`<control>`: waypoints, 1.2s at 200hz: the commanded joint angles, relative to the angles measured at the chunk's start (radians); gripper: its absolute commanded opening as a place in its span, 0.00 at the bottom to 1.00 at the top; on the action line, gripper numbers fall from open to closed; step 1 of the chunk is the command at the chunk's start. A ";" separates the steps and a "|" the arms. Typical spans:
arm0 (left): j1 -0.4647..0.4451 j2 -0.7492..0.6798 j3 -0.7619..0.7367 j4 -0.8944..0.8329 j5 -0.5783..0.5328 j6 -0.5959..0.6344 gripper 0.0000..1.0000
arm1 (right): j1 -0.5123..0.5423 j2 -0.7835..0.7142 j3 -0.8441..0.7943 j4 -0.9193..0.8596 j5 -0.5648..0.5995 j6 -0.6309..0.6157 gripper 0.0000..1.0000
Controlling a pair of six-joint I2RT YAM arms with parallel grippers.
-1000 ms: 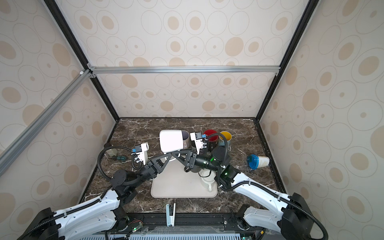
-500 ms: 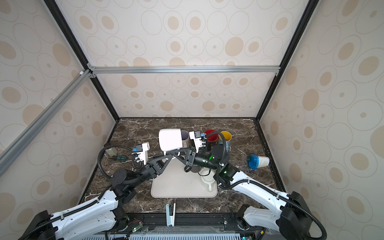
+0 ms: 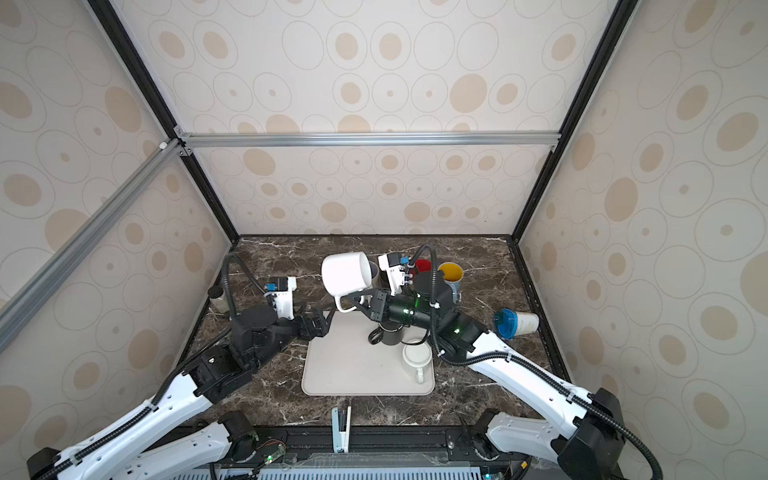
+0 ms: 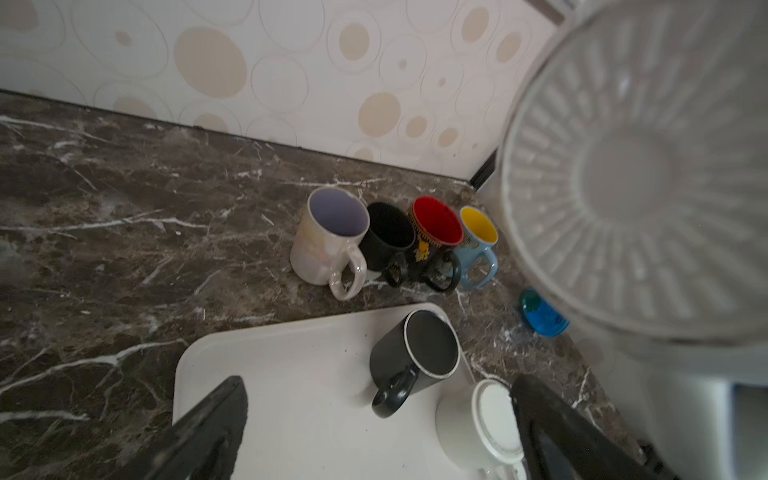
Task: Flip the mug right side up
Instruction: 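Grasp the white mug's rim with the right gripper beside the left gripper, then open the left gripper and carry the upright white mug beyond the tray with right gripper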
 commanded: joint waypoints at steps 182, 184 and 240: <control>0.005 -0.122 -0.182 -0.092 0.105 -0.116 0.96 | 0.107 0.477 0.657 -0.600 0.568 -0.296 0.00; 0.005 -0.120 -0.179 -0.096 0.103 -0.114 0.96 | 0.107 0.484 0.665 -0.609 0.580 -0.295 0.00; 0.005 -0.149 -0.178 -0.099 0.097 -0.107 0.97 | 0.109 0.738 0.958 -0.801 0.735 -0.315 0.00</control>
